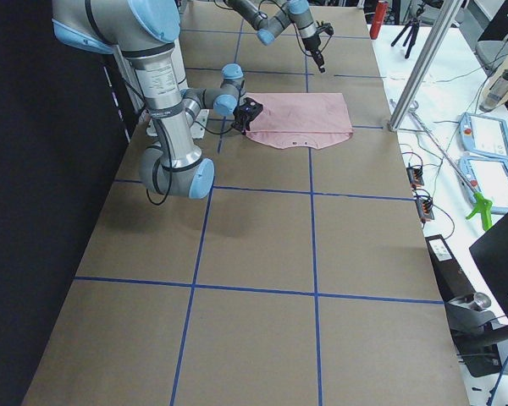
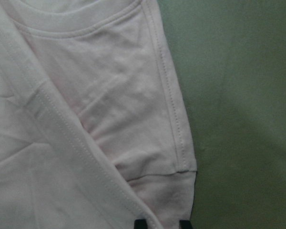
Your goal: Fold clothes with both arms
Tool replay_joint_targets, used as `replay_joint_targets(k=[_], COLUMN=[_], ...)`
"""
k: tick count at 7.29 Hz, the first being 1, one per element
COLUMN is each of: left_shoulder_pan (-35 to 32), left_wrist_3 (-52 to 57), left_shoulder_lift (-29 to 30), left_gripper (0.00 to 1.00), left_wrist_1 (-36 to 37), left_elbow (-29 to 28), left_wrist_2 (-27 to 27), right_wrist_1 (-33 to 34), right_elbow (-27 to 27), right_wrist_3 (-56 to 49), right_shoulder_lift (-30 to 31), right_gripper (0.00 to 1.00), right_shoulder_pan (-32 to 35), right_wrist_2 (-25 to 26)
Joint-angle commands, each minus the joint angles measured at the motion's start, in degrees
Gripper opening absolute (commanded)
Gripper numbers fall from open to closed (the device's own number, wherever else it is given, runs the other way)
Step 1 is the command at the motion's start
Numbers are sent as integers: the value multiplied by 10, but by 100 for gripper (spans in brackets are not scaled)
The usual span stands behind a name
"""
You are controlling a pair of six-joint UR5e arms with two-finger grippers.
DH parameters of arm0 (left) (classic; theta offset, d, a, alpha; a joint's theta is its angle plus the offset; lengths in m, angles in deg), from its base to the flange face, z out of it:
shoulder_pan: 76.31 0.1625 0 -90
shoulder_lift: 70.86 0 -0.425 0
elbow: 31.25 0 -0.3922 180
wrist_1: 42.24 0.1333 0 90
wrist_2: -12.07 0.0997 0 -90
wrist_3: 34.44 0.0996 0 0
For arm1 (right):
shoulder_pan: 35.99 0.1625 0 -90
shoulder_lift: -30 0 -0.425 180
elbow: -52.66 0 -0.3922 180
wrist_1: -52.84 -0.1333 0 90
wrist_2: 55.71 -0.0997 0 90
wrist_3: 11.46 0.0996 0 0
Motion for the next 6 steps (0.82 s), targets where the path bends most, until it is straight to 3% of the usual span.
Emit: replay_joint_targets(k=[1,2,3,4,6], left_shoulder_pan=[0,0,0,0,0], left_wrist_3=[0,0,0,0,0], left_shoulder_lift=[0,0,0,0,0], left_gripper=[32,32,32,32,32], left_wrist_1=[11,11,11,11,11], left_elbow=[7,7,7,7,7], left_wrist_2=[2,2,2,2,2], right_wrist_1=[0,1,4,7,8], right_elbow=[-1,0,3,5,5], right_wrist_3=[-1,-1,-3,-3,-2], right_shoulder_lift=[0,1,2,2,4], right_gripper=[36,44,61,68,66], right_shoulder_pan=[0,1,2,2,3], right_wrist_2=[-1,0,1,1,0])
